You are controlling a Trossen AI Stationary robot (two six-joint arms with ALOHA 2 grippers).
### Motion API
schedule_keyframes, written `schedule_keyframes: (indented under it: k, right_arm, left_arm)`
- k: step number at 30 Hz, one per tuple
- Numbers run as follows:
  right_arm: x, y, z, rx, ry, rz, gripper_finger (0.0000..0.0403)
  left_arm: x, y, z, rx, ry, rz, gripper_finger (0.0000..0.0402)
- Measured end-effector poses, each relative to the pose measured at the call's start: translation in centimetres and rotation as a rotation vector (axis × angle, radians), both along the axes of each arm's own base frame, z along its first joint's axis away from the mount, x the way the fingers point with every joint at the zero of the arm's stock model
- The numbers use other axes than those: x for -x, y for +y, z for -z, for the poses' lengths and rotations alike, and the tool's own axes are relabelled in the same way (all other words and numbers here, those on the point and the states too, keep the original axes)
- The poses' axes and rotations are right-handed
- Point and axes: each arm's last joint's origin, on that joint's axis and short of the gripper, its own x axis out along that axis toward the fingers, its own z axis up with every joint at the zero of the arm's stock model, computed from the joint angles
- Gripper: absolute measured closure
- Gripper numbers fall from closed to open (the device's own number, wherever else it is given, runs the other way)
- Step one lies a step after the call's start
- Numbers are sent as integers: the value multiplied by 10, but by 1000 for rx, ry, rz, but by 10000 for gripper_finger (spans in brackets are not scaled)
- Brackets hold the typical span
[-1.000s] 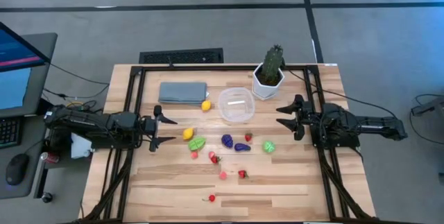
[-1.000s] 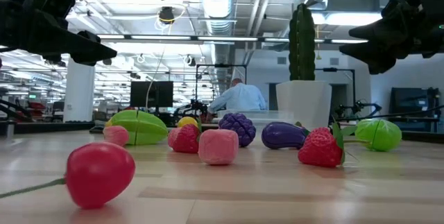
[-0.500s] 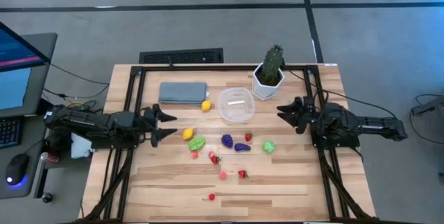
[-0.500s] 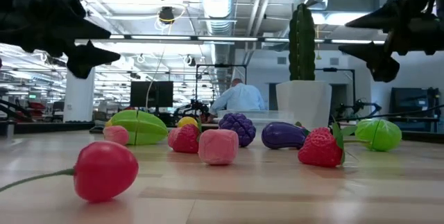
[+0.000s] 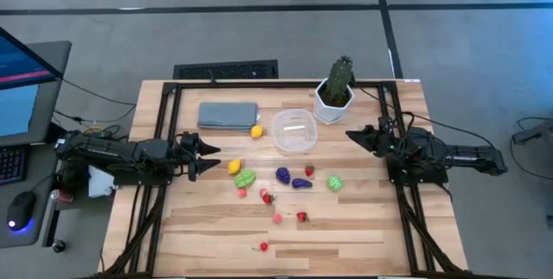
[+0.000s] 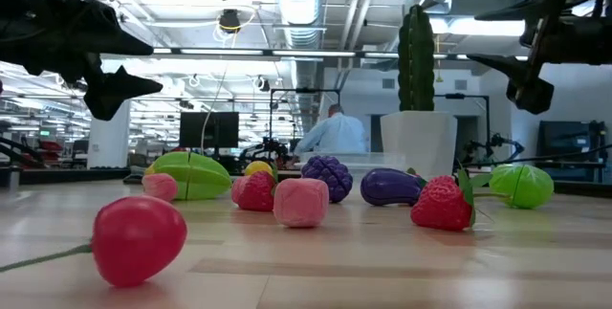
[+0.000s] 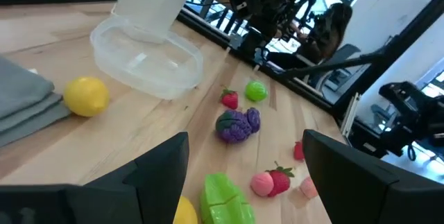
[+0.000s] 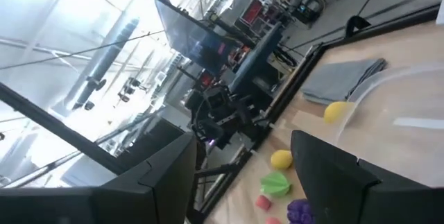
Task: Pick and placing Produce into tupperware
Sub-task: Put the cabbage into the transparent bin
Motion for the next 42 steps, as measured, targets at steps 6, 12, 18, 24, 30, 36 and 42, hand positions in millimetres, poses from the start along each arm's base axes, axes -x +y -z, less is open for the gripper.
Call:
schedule_keyframes:
  k: [6, 12, 18, 24, 30, 36, 42]
  right_arm:
    - [0, -2, 4, 127, 69, 83, 143]
    - [0, -2, 3, 110, 59, 103, 143]
    - [0, -1, 7, 54, 83, 74, 143]
    - [0, 1, 6, -70, 46, 40, 143]
    - [2, 9, -12, -26, -136, -72, 143]
    - [1, 17, -40, 106, -207, -77, 143]
    - [-21, 31, -71, 222, -23, -148, 143]
  left_arm:
    - [0, 3, -1, 109, -31, -115, 129]
    - [2, 8, -3, 223, -89, -315, 129]
    - [2, 9, -3, 238, -102, -357, 129]
    - [3, 13, -6, 117, -94, -455, 129]
    - [1, 7, -18, 233, -179, -233, 129]
    - [-1, -3, -28, 335, -254, 27, 129]
    - [-1, -9, -38, 342, -317, 83, 129]
